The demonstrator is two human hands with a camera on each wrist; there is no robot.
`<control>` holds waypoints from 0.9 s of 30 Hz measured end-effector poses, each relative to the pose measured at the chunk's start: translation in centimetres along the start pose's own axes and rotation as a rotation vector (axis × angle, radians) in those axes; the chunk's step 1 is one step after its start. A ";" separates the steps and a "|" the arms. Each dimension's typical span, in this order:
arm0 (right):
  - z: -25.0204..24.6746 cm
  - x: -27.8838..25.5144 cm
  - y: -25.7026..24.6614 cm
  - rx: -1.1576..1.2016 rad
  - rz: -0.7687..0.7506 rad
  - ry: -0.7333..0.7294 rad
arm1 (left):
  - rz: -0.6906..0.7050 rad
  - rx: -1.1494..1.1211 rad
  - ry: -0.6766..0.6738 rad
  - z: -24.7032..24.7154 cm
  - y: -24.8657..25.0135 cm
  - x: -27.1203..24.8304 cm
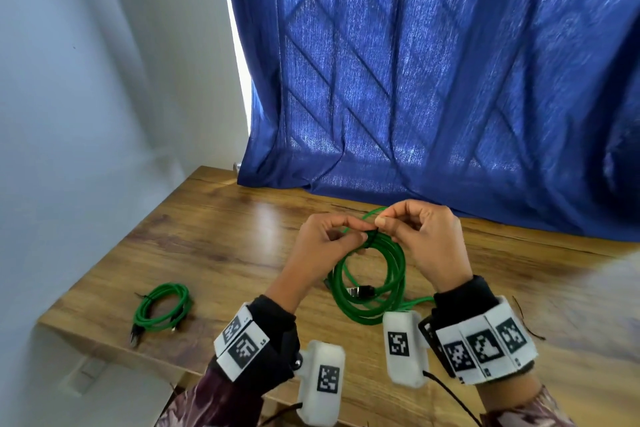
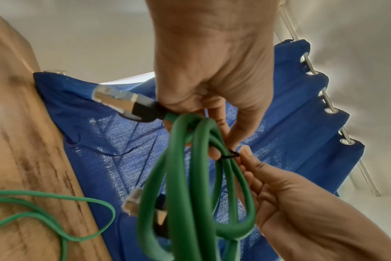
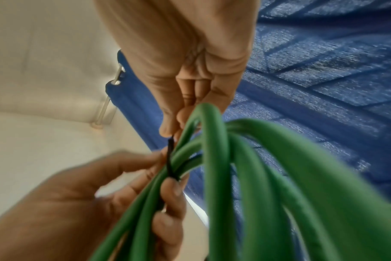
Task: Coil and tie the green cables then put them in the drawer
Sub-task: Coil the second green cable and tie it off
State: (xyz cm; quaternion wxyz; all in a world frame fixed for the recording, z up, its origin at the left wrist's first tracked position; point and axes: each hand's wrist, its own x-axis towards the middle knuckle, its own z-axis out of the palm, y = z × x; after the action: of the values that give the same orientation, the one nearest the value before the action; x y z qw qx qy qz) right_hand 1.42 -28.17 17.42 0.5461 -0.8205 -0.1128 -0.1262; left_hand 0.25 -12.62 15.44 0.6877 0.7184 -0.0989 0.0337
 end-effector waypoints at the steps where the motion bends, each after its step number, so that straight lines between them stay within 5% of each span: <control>1: 0.2 -0.1 -0.1 -0.024 -0.025 0.022 | 0.001 -0.005 0.009 0.1 0.1 0.0; 8: 0.8 0.0 -0.2 0.030 -0.069 0.084 | 0.060 0.124 0.027 0.5 0.6 0.9; 18: 2.0 -0.3 1.4 0.174 0.041 0.194 | -0.047 0.224 -0.025 0.7 -0.3 1.3; 27: 2.0 -0.5 1.5 0.287 0.149 0.172 | -0.139 0.030 -0.112 0.7 -0.4 0.6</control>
State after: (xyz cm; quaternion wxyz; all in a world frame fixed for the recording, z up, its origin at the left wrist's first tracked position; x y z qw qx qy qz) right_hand 1.60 -26.89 15.21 0.6731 -0.7263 -0.0215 -0.1377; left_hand 0.82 -13.35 15.14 0.6709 0.7346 -0.0867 -0.0529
